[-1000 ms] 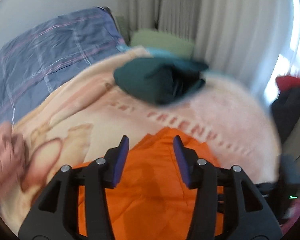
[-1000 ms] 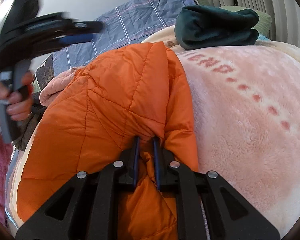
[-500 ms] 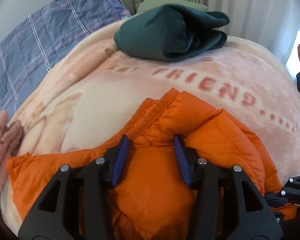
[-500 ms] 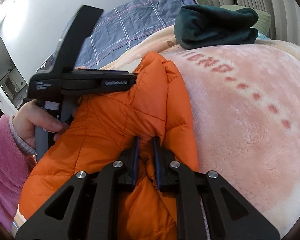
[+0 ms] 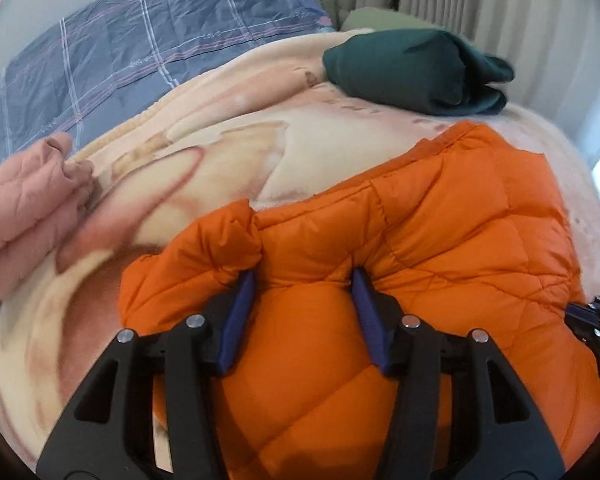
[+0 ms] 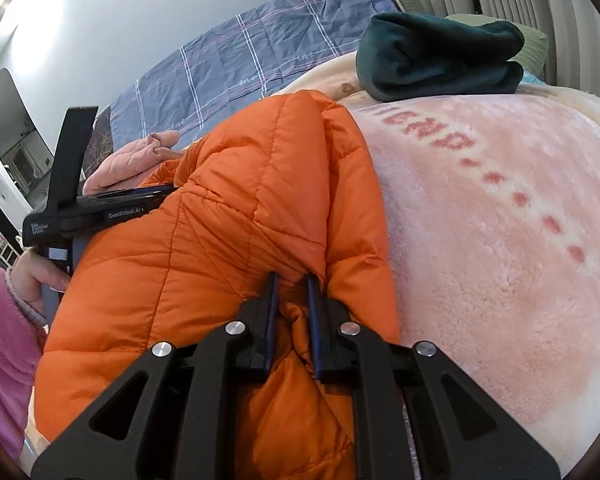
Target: Fold large clothes
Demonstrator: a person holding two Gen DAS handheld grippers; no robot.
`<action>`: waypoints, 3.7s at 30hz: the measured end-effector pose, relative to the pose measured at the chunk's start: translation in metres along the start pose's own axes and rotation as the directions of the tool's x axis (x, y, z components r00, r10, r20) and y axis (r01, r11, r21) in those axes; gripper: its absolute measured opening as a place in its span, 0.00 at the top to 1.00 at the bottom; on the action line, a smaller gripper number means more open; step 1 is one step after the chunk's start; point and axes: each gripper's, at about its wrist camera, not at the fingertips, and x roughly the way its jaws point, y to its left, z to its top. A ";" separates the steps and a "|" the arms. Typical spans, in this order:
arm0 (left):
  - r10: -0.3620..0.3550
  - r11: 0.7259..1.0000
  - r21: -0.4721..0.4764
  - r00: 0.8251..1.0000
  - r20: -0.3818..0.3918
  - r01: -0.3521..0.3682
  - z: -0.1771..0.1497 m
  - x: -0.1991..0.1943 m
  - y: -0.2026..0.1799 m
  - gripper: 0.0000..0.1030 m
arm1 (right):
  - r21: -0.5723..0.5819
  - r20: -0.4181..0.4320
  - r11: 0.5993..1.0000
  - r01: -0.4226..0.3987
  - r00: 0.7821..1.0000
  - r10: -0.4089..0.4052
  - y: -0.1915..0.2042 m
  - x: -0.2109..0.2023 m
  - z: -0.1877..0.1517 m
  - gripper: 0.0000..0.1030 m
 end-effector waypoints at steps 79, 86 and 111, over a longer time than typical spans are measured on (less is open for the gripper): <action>0.059 0.985 0.158 0.997 0.049 -0.066 0.018 0.012 -0.103 0.64 | 0.000 0.021 1.000 0.007 1.000 -0.007 0.007 -0.007 -0.007 0.85; 0.062 0.986 0.152 0.997 0.051 -0.069 0.015 0.012 -0.101 0.64 | 0.054 0.029 0.997 -0.055 0.998 0.053 -0.003 -0.018 -0.006 0.82; 0.075 0.985 0.148 0.995 0.069 -0.085 0.007 0.005 -0.102 0.65 | 0.439 -0.062 0.842 -0.314 0.924 0.377 -0.043 -0.061 -0.026 0.33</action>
